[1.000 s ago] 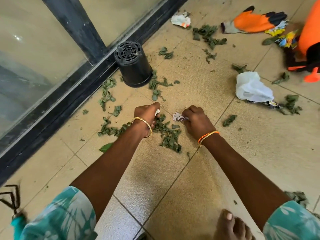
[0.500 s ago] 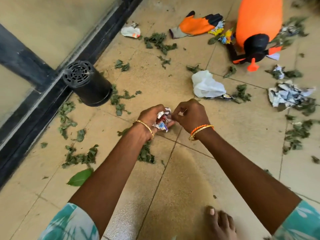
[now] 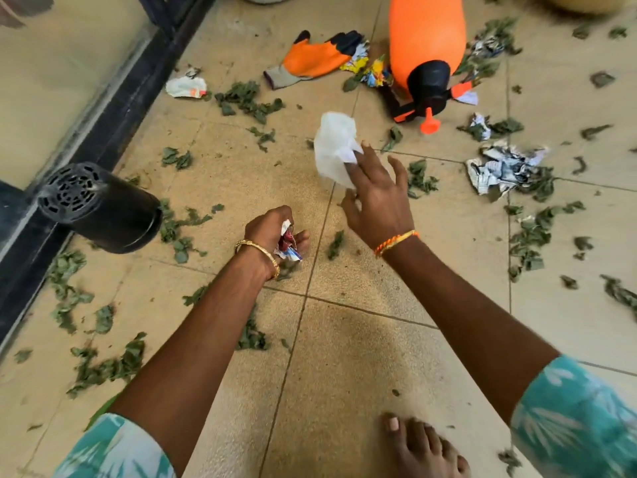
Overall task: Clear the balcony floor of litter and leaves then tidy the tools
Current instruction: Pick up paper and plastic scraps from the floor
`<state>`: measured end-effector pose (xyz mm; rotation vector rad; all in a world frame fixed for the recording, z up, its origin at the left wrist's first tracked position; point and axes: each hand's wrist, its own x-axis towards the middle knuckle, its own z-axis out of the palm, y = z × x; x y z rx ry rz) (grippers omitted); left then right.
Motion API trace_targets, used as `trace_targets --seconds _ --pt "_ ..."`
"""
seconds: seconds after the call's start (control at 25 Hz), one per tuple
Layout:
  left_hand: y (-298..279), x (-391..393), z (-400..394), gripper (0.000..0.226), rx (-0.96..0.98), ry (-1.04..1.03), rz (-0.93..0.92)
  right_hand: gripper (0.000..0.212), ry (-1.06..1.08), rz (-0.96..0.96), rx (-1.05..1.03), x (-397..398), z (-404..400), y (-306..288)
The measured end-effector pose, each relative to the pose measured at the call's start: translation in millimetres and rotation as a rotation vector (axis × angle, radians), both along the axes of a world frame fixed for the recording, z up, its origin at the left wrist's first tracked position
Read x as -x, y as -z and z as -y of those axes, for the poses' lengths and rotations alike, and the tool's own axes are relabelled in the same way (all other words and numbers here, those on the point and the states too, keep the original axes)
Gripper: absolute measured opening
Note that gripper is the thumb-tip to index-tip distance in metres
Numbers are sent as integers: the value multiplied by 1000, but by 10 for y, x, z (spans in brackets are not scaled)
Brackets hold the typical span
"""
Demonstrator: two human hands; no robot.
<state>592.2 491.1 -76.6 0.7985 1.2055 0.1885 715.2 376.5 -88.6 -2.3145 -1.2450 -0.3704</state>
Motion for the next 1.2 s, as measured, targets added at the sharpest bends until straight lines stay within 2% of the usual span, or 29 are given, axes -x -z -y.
trace_targets --seconds 0.08,0.16,0.24,0.36,0.44,0.48,0.52,0.6,0.68,0.76,0.84,0.96,1.04,1.12,1.2 --pt "-57 -7 30 17 67 5 179 36 -87 -114 -177 299 149 -15" --pt "-102 6 85 33 123 107 331 27 -154 -399 -274 560 239 -39" --pt "-101 24 163 37 112 247 412 25 -139 -627 -299 656 262 3" --pt "-35 1 235 28 102 371 371 31 -98 -938 -229 605 248 18" --pt "0 -66 258 22 56 338 315 31 -84 -1116 -251 528 268 -25" --pt "24 -98 248 20 34 285 285 27 -35 -1112 -297 462 280 -48" --pt "40 -125 233 19 36 219 264 21 40 -1023 -343 373 292 -52" --pt "76 -147 179 16 47 122 216 17 153 -723 -280 121 317 10" --pt "120 -140 127 12 18 83 139 28 147 -485 105 -153 315 106" --pt "157 -138 102 9 -50 68 64 32 61 -362 461 -322 313 170" --pt "156 -149 93 9 -92 54 50 34 14 -277 552 -393 307 239" --pt "133 -199 120 14 -82 88 72 33 17 -284 350 -408 329 303" --pt "122 -242 193 23 -49 72 118 31 43 -402 142 -355 405 275" --pt "133 -303 269 28 -119 104 126 25 121 -631 -101 -250 538 159" --pt "125 -410 394 20 -177 205 103 25 209 -948 -285 -143 685 21"
